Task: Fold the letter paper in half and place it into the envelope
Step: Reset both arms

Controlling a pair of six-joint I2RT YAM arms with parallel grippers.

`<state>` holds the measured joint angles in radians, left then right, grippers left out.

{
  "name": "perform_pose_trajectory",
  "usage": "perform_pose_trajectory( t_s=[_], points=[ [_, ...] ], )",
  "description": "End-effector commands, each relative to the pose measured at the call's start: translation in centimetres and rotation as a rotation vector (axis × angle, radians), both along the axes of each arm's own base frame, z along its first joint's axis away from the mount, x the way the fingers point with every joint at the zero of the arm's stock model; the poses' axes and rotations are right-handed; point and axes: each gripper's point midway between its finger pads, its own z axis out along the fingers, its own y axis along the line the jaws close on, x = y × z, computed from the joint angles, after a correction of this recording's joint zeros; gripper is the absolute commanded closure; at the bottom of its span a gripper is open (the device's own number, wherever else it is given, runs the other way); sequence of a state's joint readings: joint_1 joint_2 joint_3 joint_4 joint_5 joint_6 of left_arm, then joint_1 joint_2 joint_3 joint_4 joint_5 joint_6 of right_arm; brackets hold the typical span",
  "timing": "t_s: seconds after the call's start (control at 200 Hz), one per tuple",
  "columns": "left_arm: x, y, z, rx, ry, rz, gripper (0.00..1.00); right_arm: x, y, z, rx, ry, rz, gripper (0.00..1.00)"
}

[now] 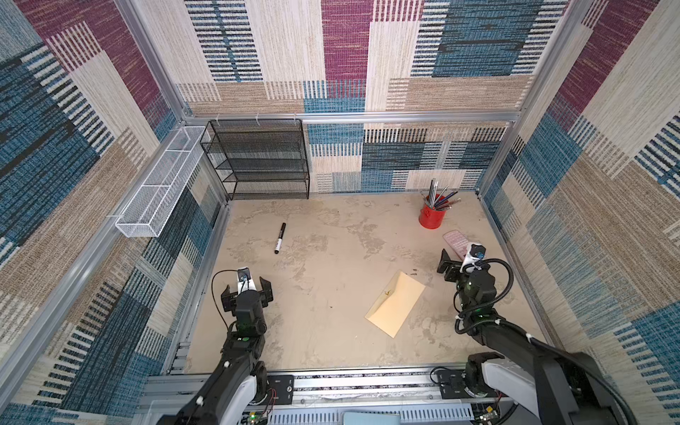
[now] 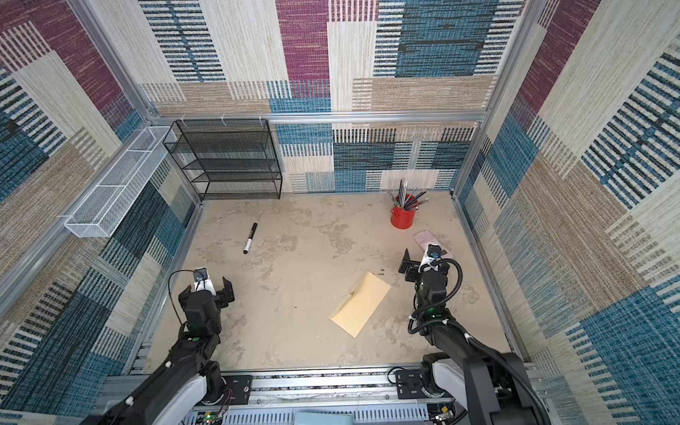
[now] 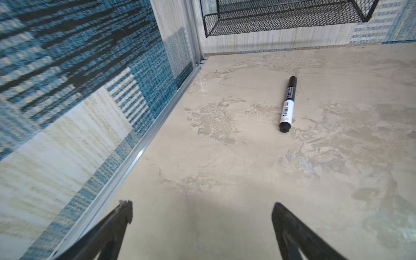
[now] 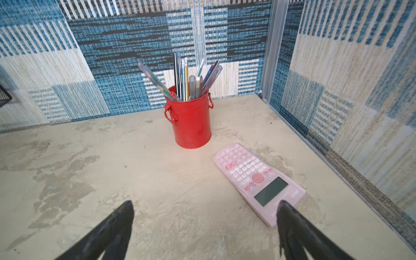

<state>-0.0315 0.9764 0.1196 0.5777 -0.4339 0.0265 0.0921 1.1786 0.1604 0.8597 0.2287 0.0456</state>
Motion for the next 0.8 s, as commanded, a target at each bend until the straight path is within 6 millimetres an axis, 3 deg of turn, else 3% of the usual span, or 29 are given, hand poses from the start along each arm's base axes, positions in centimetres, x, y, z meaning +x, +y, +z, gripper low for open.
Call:
perform_pose_trajectory(
  t_s=[0.0,0.07,0.25,0.431,0.796],
  points=[
    [4.4,-1.8,3.2,-0.039,-0.159,-0.123,0.01,0.4,0.3,3.7,-0.053,-0.212,0.039,0.01],
    [6.4,-1.7,2.7,-0.006,-0.089,-0.136,0.01,0.5,0.5,3.0,-0.065,-0.222,0.075,0.01],
    [6.3,-0.9,2.5,-0.038,-0.080,-0.121,0.01,2.4,1.6,0.7,-0.086,-0.150,0.153,0.01],
    [6.8,-1.2,2.3,-0.045,-0.060,-0.154,0.01,2.8,-0.1,0.6,-0.061,-0.141,0.049,0.01],
    [6.8,-1.2,2.4,-0.039,-0.071,-0.155,0.01,3.0,0.9,0.4,-0.068,-0.130,0.120,0.01]
  ],
)
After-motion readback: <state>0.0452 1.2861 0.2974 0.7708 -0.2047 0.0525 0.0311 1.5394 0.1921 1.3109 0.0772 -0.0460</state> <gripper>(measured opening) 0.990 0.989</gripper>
